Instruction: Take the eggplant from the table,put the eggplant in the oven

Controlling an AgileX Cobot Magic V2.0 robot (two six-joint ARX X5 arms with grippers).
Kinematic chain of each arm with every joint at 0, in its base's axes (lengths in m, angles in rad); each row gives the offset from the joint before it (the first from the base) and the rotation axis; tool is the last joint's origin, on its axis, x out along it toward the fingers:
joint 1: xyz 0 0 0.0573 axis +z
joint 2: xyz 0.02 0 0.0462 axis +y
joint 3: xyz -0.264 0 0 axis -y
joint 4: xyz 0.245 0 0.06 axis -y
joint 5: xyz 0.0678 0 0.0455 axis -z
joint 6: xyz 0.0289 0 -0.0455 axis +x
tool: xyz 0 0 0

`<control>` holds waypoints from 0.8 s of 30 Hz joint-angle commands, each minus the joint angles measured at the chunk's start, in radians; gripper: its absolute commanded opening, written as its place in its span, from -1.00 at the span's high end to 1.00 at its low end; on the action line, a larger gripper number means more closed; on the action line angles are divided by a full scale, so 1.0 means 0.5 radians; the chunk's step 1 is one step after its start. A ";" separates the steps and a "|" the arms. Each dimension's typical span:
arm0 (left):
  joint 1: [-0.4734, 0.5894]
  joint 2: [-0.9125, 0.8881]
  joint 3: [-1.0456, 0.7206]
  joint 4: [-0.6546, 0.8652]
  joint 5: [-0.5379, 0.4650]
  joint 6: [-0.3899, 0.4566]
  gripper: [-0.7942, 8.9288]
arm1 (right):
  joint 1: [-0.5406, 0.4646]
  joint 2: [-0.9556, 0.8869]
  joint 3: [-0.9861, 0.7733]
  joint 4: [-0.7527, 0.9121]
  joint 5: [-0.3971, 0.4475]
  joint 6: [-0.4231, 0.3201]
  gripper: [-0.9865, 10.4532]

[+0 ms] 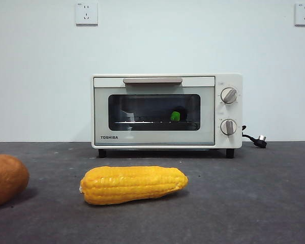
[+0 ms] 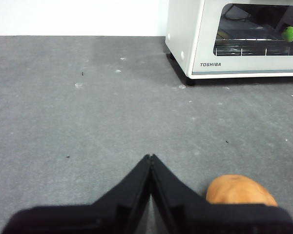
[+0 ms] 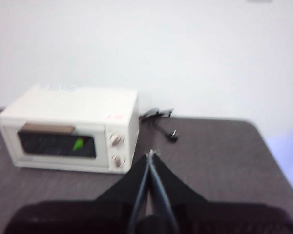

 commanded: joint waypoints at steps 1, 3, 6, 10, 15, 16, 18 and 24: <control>-0.004 0.000 -0.018 0.011 0.005 -0.017 0.84 | -0.039 -0.117 -0.213 0.157 -0.002 -0.012 0.83; -0.004 0.000 -0.018 0.011 0.005 -0.017 0.84 | -0.069 -0.209 -0.385 0.272 -0.004 -0.011 0.83; -0.004 0.001 -0.018 0.012 0.005 -0.017 0.84 | -0.113 -0.349 -0.679 0.448 -0.004 0.001 0.83; -0.004 0.000 -0.018 0.011 0.005 -0.017 0.84 | -0.150 -0.519 -1.120 0.704 -0.004 0.014 0.83; -0.004 0.001 -0.018 0.011 0.005 -0.017 0.84 | -0.152 -0.709 -1.657 1.019 -0.004 0.085 0.83; -0.004 0.001 -0.018 0.011 0.005 -0.017 0.84 | -0.152 -0.748 -1.760 1.070 -0.004 0.114 0.83; -0.004 0.001 -0.018 0.011 0.005 -0.017 0.84 | -0.152 -0.819 -1.941 1.157 -0.003 0.147 0.83; -0.004 0.001 -0.018 0.011 0.005 -0.017 0.84 | -0.151 -1.050 -2.392 1.276 -0.004 0.171 0.83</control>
